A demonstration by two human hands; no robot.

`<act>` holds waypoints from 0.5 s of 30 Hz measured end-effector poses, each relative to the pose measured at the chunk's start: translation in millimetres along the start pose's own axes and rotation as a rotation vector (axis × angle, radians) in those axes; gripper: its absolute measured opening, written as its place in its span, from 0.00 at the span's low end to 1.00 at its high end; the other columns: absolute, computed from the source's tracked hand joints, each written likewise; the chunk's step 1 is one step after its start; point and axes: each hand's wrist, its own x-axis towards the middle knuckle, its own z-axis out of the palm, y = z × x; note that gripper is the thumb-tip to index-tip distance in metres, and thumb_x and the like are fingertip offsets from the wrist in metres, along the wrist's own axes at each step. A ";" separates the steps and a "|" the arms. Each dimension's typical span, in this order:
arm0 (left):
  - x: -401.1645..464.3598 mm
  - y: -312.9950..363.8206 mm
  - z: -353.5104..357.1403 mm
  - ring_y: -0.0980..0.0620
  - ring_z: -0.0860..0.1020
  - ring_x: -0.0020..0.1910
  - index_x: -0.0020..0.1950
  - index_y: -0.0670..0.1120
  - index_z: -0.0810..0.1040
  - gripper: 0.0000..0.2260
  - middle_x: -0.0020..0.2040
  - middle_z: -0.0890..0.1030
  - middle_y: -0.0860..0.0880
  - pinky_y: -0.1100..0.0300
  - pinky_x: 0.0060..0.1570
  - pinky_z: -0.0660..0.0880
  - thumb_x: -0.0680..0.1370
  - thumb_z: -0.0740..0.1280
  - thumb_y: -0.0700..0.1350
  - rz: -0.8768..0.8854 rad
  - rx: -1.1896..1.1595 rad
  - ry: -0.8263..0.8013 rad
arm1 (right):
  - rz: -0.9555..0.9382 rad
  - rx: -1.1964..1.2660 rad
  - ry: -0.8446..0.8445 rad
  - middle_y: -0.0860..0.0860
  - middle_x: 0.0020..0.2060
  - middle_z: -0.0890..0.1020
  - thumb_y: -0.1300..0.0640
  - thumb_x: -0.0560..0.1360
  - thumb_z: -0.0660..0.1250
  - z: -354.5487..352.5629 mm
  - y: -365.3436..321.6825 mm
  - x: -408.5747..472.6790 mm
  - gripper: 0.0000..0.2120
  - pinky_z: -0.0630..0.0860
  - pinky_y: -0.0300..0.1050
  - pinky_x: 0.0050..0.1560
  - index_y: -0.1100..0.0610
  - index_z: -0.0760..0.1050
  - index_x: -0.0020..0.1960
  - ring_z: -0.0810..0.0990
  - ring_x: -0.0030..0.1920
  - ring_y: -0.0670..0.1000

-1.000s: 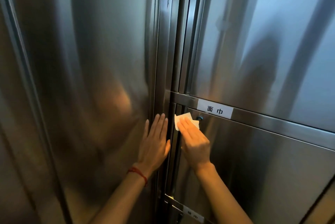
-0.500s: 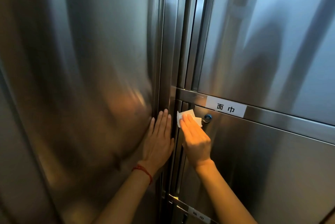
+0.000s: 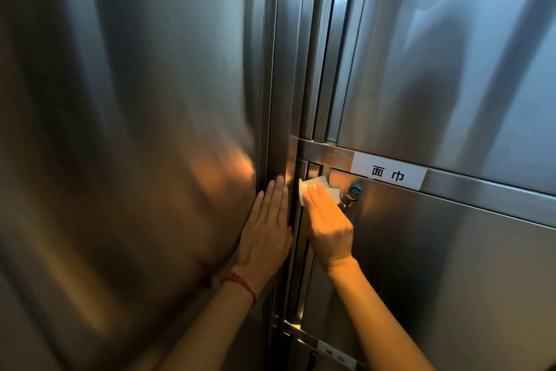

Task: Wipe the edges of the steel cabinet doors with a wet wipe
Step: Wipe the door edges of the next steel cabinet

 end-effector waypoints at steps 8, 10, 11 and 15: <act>1.0 0.4 0.3 0.43 0.64 0.71 0.71 0.37 0.63 0.26 0.71 0.64 0.38 0.49 0.68 0.60 0.76 0.52 0.49 -0.016 -0.030 0.024 | -0.045 -0.033 -0.067 0.62 0.50 0.82 0.66 0.71 0.68 12.5 12.7 -4.4 0.11 0.81 0.49 0.46 0.67 0.80 0.52 0.82 0.52 0.58; 0.7 -0.3 0.7 0.43 0.64 0.71 0.71 0.37 0.63 0.27 0.72 0.64 0.38 0.49 0.68 0.60 0.75 0.56 0.50 -0.017 -0.032 0.024 | -0.059 -0.035 -0.101 0.62 0.50 0.82 0.67 0.66 0.74 13.8 14.2 -7.4 0.14 0.81 0.49 0.48 0.66 0.81 0.52 0.82 0.52 0.58; 0.7 -0.5 1.1 0.43 0.64 0.71 0.71 0.37 0.64 0.28 0.71 0.64 0.38 0.49 0.68 0.61 0.74 0.57 0.50 -0.019 -0.041 0.025 | -0.061 -0.032 -0.118 0.62 0.50 0.82 0.68 0.64 0.75 14.2 14.9 -8.1 0.16 0.80 0.49 0.49 0.66 0.81 0.52 0.82 0.52 0.58; 0.2 -0.7 1.7 0.43 0.63 0.71 0.71 0.37 0.62 0.28 0.72 0.62 0.38 0.49 0.68 0.61 0.74 0.59 0.50 -0.012 -0.037 0.028 | -0.062 -0.037 -0.145 0.62 0.50 0.82 0.68 0.64 0.75 13.5 13.9 -10.0 0.16 0.80 0.49 0.49 0.66 0.81 0.52 0.82 0.52 0.58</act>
